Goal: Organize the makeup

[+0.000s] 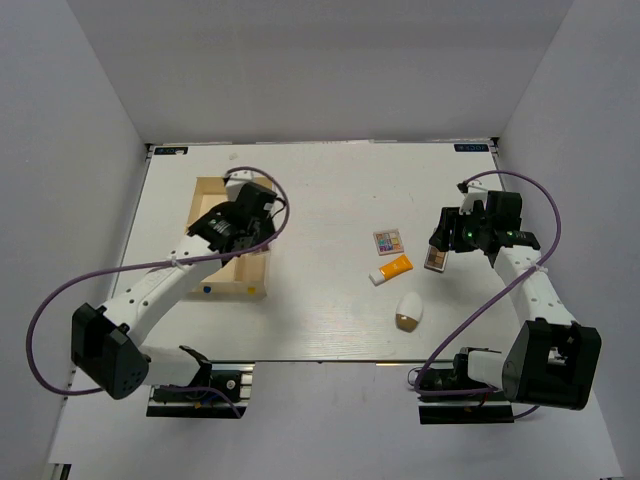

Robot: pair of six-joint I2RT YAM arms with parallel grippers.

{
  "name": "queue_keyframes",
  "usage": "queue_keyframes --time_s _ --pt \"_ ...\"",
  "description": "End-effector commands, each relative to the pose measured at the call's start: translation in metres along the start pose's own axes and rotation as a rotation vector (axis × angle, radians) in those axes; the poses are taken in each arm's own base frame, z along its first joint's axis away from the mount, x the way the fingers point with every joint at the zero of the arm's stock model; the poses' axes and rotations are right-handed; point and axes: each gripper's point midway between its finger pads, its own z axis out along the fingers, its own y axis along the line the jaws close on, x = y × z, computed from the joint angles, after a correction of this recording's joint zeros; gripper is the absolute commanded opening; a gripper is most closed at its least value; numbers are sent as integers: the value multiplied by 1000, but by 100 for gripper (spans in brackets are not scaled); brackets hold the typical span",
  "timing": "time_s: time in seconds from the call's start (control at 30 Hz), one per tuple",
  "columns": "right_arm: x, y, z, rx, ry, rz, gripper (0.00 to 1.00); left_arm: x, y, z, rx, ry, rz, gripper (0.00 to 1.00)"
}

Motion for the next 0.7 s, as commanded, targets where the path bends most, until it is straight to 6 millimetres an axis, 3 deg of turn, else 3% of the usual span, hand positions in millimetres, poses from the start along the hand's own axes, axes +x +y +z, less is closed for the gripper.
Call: queue_keyframes --time_s 0.0,0.03,0.17,0.37,0.47,0.5,0.67 --pt "-6 -2 3 -9 -21 -24 59 7 61 -5 -158 -6 -11 21" --pt "-6 -2 4 -11 -20 -24 59 17 76 -4 -197 11 -7 20" --pt "-6 -1 7 -23 -8 -21 59 26 125 4 -329 27 -49 21" --pt "-4 -5 8 -15 6 -37 60 35 158 30 -439 80 -65 23" --pt "0 -9 10 4 20 -44 63 32 166 42 -460 90 -86 34" --pt "0 -11 10 14 24 -48 64 34 171 48 -475 110 -92 46" --pt "11 -28 12 102 74 -35 67 28 169 59 -467 120 -101 72"
